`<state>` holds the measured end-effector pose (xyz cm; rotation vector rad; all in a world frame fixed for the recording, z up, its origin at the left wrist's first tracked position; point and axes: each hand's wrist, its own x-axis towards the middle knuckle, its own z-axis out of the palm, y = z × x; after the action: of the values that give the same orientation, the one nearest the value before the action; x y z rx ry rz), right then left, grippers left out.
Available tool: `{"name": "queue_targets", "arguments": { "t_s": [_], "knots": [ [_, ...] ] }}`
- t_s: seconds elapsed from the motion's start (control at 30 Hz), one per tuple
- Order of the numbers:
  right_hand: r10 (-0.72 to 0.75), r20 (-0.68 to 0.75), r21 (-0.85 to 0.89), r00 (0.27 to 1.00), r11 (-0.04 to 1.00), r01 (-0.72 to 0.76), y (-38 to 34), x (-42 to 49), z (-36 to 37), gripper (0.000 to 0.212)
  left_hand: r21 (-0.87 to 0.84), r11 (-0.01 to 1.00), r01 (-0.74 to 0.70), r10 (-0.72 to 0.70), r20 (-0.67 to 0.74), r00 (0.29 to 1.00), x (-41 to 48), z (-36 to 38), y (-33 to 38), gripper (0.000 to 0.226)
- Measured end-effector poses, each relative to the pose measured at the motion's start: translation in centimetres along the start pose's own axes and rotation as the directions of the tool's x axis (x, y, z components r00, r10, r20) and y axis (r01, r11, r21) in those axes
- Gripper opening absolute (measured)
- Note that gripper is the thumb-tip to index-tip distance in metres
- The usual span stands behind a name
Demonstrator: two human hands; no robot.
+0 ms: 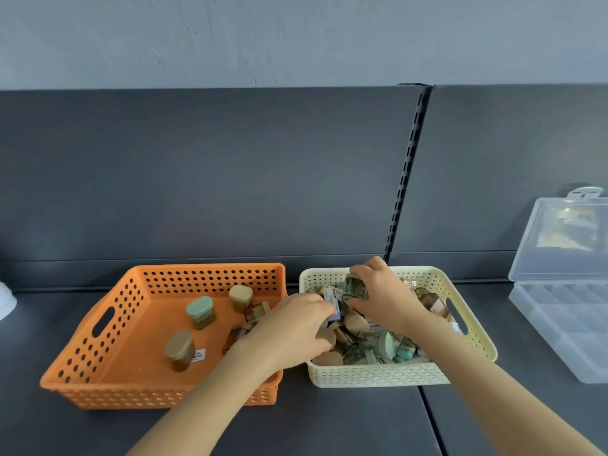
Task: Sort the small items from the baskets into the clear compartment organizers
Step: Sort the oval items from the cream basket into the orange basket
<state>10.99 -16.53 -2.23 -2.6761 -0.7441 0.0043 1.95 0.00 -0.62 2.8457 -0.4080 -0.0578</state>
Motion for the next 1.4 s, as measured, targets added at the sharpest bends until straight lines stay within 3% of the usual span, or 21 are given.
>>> {"name": "queue_targets", "arguments": {
  "t_s": [0.27,0.4,0.53,0.73,0.9,1.07,1.2,1.4],
  "knots": [
    [-0.005,-0.022,0.193,1.000,0.981,0.009,1.3,-2.9,-1.7,0.046,0.196,0.981,0.001,-0.014,0.066,0.998,0.9,1.2,0.9,0.040],
    [0.007,-0.029,0.269,1.000,0.963,0.001,1.3,-3.5,-1.4,0.058,0.165,0.986,0.020,-0.027,0.039,0.999,1.1,1.2,0.9,0.029],
    [0.043,-0.059,0.315,0.997,0.949,-0.022,1.0,-3.4,-1.2,0.076,-0.005,0.999,0.033,-0.034,-0.078,0.996,0.5,0.9,0.5,0.029],
    [0.051,-0.083,0.464,0.995,0.886,-0.007,-1.4,-2.6,-1.2,0.054,-0.255,0.962,0.097,-0.184,-0.348,0.919,-2.3,-1.4,-2.0,0.027],
    [-0.002,-0.080,0.602,0.997,0.797,0.050,-5.7,-1.5,-0.4,0.032,-0.233,0.956,0.179,-0.273,-0.481,0.833,-5.4,-3.3,-5.4,0.026],
    [-0.148,-0.111,0.447,0.983,0.876,0.182,-9.9,0.4,2.0,0.039,-0.120,0.923,0.365,-0.383,-0.351,0.854,-7.8,-2.8,-9.3,0.031],
    [-0.281,-0.020,0.233,0.959,0.932,0.278,-12.5,1.9,4.2,0.030,-0.068,0.907,0.415,-0.417,-0.281,0.864,-8.9,-1.9,-11.2,0.032],
    [-0.273,0.066,0.072,0.960,0.961,0.268,-15.0,4.6,6.8,0.030,-0.039,0.896,0.442,-0.440,-0.207,0.874,-8.5,-1.5,-12.8,0.036]
  ]
}}
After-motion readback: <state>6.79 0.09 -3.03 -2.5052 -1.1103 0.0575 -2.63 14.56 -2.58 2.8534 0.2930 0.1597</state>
